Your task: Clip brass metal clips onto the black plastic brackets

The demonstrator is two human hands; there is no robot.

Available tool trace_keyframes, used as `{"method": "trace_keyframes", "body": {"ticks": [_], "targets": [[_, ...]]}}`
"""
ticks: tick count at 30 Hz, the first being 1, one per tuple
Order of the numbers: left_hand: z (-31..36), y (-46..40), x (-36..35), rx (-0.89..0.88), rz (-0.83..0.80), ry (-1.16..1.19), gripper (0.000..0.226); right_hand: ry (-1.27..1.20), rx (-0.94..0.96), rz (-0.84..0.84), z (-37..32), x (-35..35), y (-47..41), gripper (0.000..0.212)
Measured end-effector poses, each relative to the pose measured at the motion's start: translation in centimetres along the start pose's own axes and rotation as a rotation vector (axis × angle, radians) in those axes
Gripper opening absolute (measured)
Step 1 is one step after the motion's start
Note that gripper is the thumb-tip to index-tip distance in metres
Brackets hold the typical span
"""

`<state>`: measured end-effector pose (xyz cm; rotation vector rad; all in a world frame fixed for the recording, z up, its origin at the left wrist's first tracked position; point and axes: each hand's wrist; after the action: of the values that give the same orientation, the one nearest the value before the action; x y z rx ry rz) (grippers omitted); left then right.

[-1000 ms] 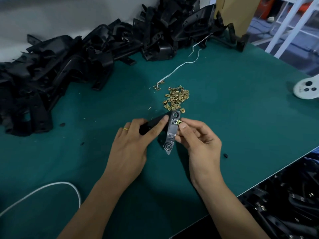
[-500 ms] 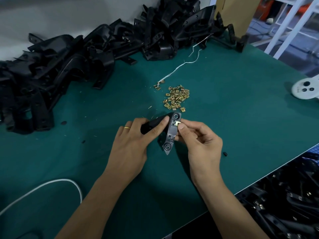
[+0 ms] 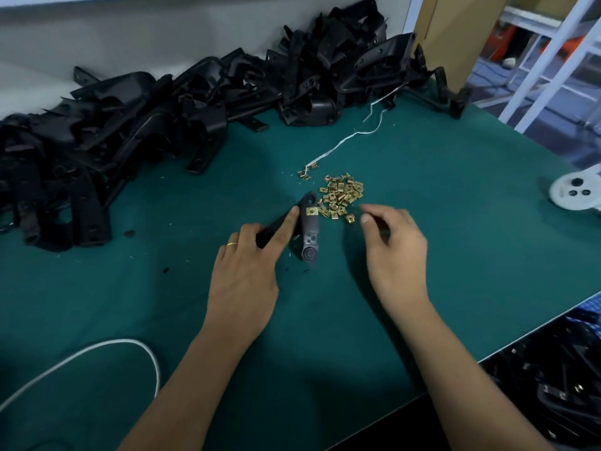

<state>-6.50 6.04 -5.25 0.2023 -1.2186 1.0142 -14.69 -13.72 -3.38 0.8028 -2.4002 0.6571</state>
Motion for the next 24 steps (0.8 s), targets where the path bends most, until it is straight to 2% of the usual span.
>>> {"method": "trace_keyframes", "body": {"ticks": [2, 4, 9, 14, 21, 24], "targets": [[-0.2, 0.0, 0.0, 0.023, 0.01, 0.023, 0.1, 0.18, 0.02, -0.032, 1.2, -0.4, -1.9, 0.02], [-0.2, 0.0, -0.1, 0.023, 0.009, 0.006, 0.101, 0.261, 0.034, -0.099, 2.0, -1.2, -2.8, 0.023], [-0.2, 0.0, -0.1, 0.021, 0.016, 0.007, 0.1, 0.3, 0.11, -0.124, 2.1, -1.7, -2.8, 0.007], [-0.4, 0.1, -0.1, 0.025, 0.021, 0.048, 0.099, -0.072, 0.071, -0.18, 2.0, 0.0, -1.8, 0.019], [-0.5, 0.1, -0.2, 0.008, 0.071, 0.088, 0.073, -0.201, -0.013, -0.195, 2.2, 0.6, 0.5, 0.019], [-0.4, 0.2, 0.0, 0.003, 0.071, 0.092, 0.072, -0.268, -0.042, -0.205, 1.9, 0.8, 1.4, 0.014]]}}
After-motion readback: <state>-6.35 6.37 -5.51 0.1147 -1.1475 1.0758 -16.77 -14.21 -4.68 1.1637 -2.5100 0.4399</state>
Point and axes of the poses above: each hand's wrist, its own y-axis away from the middle knuckle, its own x-axis out of the back of the hand, z = x × y, and after that the axes turned 12 degrees about y, right-handed
